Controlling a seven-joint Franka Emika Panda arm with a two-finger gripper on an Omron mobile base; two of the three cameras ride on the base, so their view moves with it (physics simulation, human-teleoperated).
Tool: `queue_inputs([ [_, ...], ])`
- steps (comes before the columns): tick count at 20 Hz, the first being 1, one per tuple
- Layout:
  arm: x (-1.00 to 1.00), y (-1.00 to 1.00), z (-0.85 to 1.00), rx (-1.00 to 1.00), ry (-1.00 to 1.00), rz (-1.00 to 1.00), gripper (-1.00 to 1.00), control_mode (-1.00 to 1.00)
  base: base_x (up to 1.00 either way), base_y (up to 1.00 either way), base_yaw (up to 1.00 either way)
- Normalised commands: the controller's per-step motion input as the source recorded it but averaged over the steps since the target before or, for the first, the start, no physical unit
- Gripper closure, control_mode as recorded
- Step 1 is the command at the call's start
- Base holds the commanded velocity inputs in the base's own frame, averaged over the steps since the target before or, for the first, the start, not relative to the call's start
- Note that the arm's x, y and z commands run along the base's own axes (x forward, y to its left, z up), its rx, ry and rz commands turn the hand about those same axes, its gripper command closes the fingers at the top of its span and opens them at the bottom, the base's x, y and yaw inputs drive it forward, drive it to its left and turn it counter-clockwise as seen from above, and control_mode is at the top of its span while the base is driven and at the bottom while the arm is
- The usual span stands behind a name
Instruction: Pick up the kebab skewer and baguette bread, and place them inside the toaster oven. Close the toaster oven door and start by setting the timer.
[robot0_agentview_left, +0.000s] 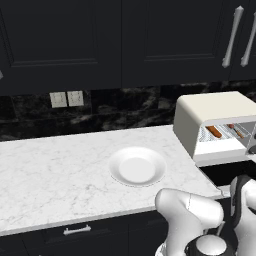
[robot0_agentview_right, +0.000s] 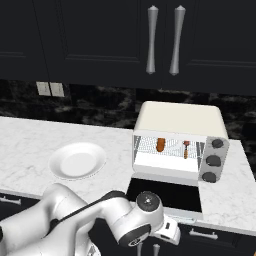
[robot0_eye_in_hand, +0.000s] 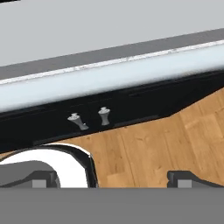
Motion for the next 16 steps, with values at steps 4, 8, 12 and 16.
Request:
queue_inputs([
  [4,0.55,0.00,-0.05,0.00,0.00,0.00,-1.00,-1.00,0.00,0.00,0.00],
  [8,0.28,0.00,-0.14,0.00,0.00,0.02,-1.00,-1.00,0.00,0.00,0.00],
  [12,0.27,0.00,-0.14,0.00,0.00,0.03,-1.00,-1.00,0.00,0.00,0.00],
  [16,0.25,0.00,-0.04,0.00,0.00,0.01,-1.00,-1.00,0.00,0.00,0.00],
])
